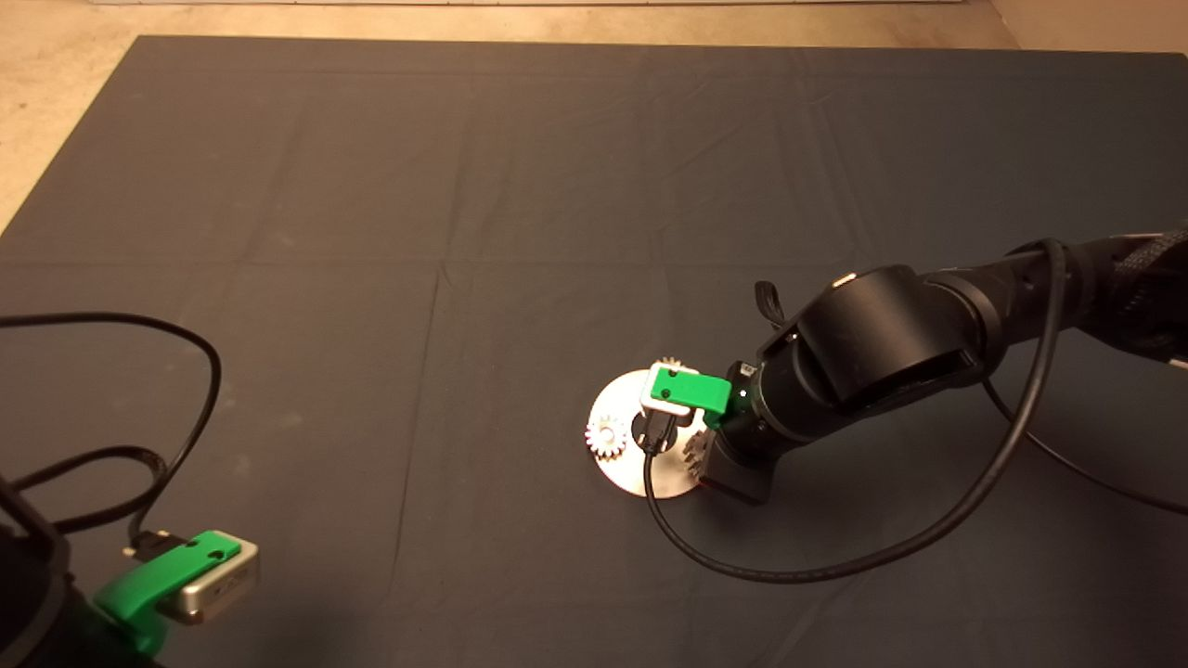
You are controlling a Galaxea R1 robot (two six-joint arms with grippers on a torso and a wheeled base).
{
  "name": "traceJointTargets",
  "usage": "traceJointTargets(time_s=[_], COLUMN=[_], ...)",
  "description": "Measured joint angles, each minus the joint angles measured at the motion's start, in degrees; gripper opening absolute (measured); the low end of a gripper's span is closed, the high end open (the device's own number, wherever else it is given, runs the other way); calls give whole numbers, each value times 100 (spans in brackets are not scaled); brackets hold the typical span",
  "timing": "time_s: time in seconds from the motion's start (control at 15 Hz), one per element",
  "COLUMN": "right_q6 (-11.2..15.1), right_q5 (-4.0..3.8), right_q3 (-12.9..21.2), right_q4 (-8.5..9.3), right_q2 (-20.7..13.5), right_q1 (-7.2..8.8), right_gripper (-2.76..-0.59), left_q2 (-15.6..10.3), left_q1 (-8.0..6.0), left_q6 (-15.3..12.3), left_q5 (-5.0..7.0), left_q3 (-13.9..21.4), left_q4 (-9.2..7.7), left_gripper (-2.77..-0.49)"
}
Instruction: Install three planetary gears onto the carrier pins
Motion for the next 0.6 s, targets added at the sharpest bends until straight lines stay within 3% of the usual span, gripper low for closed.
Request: traceJointTargets(time_s=[0.6], right_q6=[0], right_q5=[-6], right_q3=[-54], right_q4=[-2], right_q2=[44], right_q1=[-85], right_gripper=[-231], left_q2=[-16], left_q1=[-1], left_q6=[2], left_q5=[0], left_q3=[0], left_q4=[-16], left_gripper=[-64])
